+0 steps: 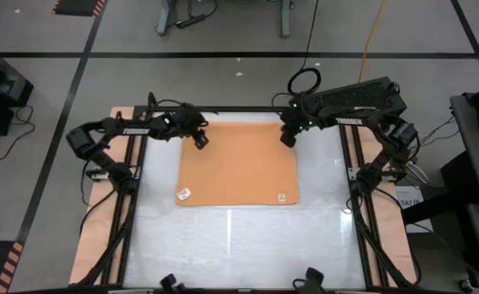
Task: Roll towel
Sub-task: Roll the yellow towel
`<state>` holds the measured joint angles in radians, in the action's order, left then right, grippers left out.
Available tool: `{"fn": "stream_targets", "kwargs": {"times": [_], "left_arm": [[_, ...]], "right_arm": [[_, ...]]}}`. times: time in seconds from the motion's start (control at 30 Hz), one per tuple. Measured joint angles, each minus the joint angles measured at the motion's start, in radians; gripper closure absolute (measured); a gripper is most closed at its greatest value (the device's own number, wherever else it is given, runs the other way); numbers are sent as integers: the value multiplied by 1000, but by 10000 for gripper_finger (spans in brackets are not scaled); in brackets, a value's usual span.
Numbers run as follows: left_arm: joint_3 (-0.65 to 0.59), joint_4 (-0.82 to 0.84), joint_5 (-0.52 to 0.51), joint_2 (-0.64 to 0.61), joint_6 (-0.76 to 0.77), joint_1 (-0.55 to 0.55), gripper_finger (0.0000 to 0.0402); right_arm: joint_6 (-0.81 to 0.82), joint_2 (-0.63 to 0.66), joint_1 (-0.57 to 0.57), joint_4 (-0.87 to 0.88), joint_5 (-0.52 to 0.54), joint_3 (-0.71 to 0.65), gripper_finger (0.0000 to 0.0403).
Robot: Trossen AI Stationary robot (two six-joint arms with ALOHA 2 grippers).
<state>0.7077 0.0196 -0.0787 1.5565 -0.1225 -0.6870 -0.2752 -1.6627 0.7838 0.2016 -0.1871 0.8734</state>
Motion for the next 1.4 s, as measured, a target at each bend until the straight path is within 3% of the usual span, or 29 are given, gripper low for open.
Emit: {"fn": "stream_targets", "kwargs": {"times": [0.13,0.23,0.37,0.57,0.83,1.13,1.4], "left_arm": [[1,-170,104,24,-15,2,232],[15,-186,111,37,-15,2,255],[37,-136,83,66,-16,-24,288],[40,-78,77,131,-16,-63,319],[42,-51,71,160,10,-73,322],[39,-16,18,18,56,-3,323],[39,128,40,-103,42,146,323]], "right_arm": [[53,1,-66,-131,-4,5,403],[82,-4,-114,-123,8,54,403],[78,-4,-156,13,153,131,403],[18,-6,-146,50,181,164,403],[-14,-84,-62,56,133,164,403],[-17,-170,-10,66,131,163,403],[14,-56,-63,177,140,163,403]]}}
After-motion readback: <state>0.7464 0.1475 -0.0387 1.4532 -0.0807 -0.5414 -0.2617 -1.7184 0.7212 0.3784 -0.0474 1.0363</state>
